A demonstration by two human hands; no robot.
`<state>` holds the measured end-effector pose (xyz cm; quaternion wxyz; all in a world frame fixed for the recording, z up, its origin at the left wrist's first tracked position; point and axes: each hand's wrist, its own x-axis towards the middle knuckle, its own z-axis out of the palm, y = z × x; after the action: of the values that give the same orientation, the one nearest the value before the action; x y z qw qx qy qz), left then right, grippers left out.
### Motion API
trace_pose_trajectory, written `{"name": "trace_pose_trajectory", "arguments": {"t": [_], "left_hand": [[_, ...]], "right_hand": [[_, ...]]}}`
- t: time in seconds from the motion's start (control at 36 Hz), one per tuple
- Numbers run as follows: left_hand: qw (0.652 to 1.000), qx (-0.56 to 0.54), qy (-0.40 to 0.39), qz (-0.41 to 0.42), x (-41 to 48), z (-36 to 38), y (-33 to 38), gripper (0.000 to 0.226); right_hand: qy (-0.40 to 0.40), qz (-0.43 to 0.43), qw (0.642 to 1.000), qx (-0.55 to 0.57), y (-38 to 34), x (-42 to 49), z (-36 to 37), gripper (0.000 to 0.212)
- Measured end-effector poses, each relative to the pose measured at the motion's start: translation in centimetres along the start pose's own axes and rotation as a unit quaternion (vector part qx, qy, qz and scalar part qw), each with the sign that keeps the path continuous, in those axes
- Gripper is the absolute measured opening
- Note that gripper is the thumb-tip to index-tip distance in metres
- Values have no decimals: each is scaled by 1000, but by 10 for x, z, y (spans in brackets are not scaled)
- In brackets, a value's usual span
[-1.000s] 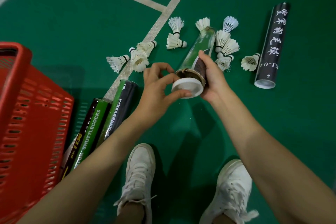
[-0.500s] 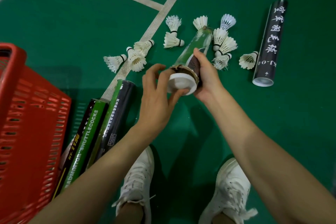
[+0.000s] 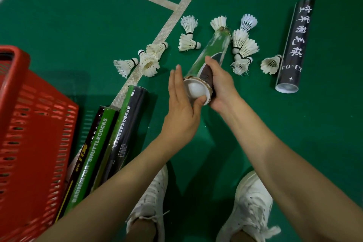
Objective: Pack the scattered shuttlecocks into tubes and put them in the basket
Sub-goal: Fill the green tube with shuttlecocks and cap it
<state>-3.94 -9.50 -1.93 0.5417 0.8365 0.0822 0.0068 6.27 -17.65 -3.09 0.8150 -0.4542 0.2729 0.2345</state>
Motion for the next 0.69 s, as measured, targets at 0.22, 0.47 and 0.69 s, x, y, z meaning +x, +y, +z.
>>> {"name": "trace_pose_trajectory", "arguments": {"t": [0.22,0.47,0.69], "left_hand": [[973,-204,-86,-69,-2,-20,-16,52],[935,-325,-32,-138,-11,-20,-32,36],[902,-309,-202,-224,3,-48,-52,77]], "right_hand": [[29,-18,999,-31,15,-3,-13,69],[26,-14,996,-80,25,-11,-21,65],[3,-55,993,-104,42,-10,-24,93]]}}
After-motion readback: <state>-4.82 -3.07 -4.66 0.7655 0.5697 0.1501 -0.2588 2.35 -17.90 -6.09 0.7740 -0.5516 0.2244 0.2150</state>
